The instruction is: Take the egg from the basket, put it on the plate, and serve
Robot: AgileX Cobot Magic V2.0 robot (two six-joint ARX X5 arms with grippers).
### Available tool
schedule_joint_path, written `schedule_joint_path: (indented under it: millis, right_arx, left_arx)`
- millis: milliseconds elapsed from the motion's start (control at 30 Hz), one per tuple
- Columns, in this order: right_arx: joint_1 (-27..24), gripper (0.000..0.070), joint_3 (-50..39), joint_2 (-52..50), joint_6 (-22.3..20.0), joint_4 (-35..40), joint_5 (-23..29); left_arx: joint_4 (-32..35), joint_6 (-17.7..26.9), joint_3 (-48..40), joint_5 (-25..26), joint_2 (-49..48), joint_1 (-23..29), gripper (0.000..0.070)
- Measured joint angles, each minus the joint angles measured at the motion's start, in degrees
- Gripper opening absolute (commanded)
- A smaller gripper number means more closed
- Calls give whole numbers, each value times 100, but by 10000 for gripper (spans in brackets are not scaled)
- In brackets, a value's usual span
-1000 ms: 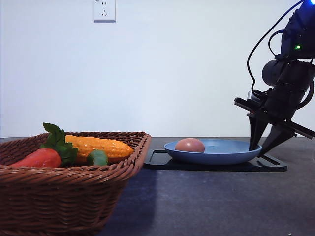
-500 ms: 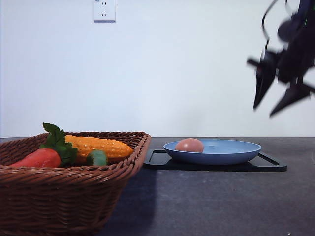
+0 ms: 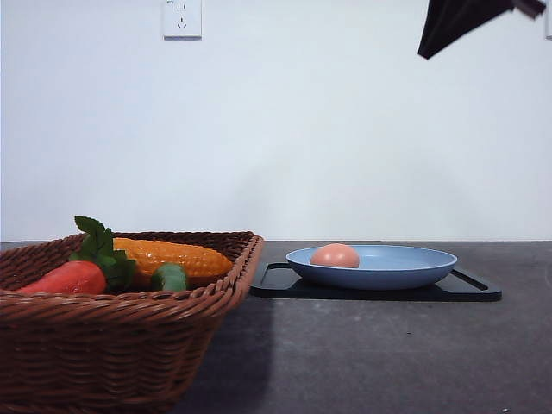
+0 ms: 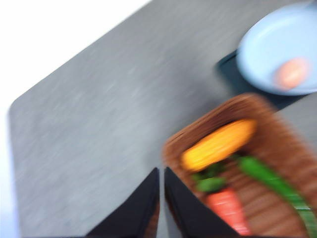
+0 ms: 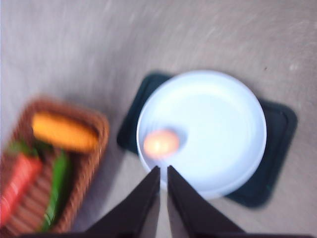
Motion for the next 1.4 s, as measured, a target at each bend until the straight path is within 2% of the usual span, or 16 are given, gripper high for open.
schedule_joint_path:
  millis: [100, 233, 400, 567, 700, 833, 1000, 1400]
  right_arx:
    - [500, 0, -243, -293, -101, 21, 802]
    - [1155, 0, -951, -809, -148, 305, 1805]
    - [1715, 0, -2334, -1746, -171, 1326, 2315]
    - [2013, 0, -4049, -2855, -171, 2888, 2377]
    - [2154, 0, -5288, -3548, -168, 4310, 2371]
    - [2209, 0, -6170, -3988, -107, 5312, 2371]
    - [2210, 0, -6329, -4016, 41, 5565, 2376]
    - [2210, 0, -6327, -4021, 48, 5741, 2379]
  left_arx:
    - [117, 92, -82, 319, 41, 617, 0]
    - [575, 154, -613, 1286, -215, 1359, 0]
    - [1505, 148, -1736, 2125, -752, 2037, 0]
    - [2888, -276, -3259, 2678, -1616, 2096, 0]
    - [3988, -805, -4512, 2779, -2250, 1949, 0]
    - [4482, -1380, -5326, 2789, -2637, 1799, 0]
    - [4430, -1782, -5422, 2787, -2662, 1794, 0]
    - [4443, -1854, -5411, 2787, -2662, 1794, 0]
